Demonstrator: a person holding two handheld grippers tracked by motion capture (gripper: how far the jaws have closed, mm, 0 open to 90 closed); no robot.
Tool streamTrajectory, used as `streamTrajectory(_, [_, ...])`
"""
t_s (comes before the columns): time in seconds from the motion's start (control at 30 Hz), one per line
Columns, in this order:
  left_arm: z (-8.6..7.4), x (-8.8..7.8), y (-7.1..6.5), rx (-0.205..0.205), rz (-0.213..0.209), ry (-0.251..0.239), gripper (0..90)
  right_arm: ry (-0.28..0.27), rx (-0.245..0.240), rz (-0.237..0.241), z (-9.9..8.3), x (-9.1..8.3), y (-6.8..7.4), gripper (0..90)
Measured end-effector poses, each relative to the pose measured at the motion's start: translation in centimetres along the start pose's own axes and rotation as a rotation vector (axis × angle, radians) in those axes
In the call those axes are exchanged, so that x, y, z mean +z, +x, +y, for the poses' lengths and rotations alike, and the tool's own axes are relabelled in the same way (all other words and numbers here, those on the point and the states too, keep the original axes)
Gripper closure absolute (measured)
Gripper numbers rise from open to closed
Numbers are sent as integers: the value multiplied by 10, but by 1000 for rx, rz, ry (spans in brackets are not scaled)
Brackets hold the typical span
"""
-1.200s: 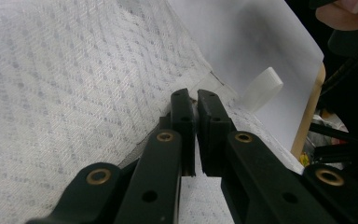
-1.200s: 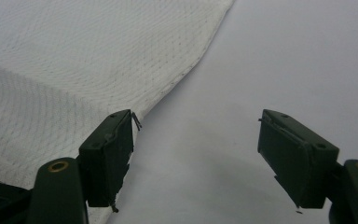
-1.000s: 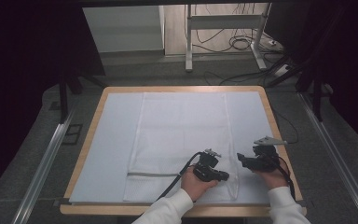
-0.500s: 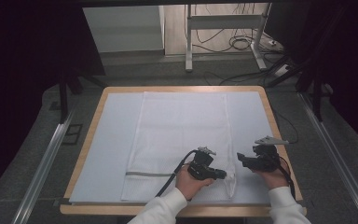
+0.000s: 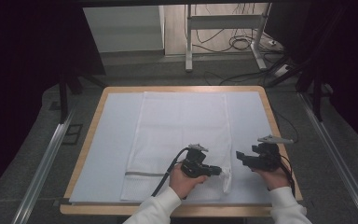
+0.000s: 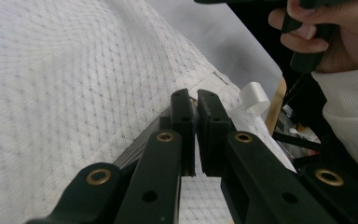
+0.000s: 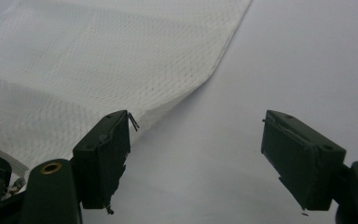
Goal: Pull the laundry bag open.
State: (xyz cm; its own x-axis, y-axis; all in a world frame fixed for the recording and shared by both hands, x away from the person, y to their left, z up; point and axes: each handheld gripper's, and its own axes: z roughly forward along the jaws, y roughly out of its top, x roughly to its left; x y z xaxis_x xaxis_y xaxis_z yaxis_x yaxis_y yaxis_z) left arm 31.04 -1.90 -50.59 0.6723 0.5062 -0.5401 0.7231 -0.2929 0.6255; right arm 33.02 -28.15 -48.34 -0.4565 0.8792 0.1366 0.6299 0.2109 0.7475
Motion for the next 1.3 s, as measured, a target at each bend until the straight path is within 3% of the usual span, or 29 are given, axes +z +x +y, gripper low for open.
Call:
streamTrajectory(0.73, [-1, -15, 0, 2, 11, -36, 870, 42, 111, 57, 5, -4, 0, 212])
streamTrajectory(0.93, [-2, -19, -4, 27, 36, -48, 870, 51, 139, 109, 7, -3, 8, 201])
streamTrajectory(1.3, [-4, -22, -3, 24, 39, -53, 870, 82, 170, 164, 9, 8, 23, 194])
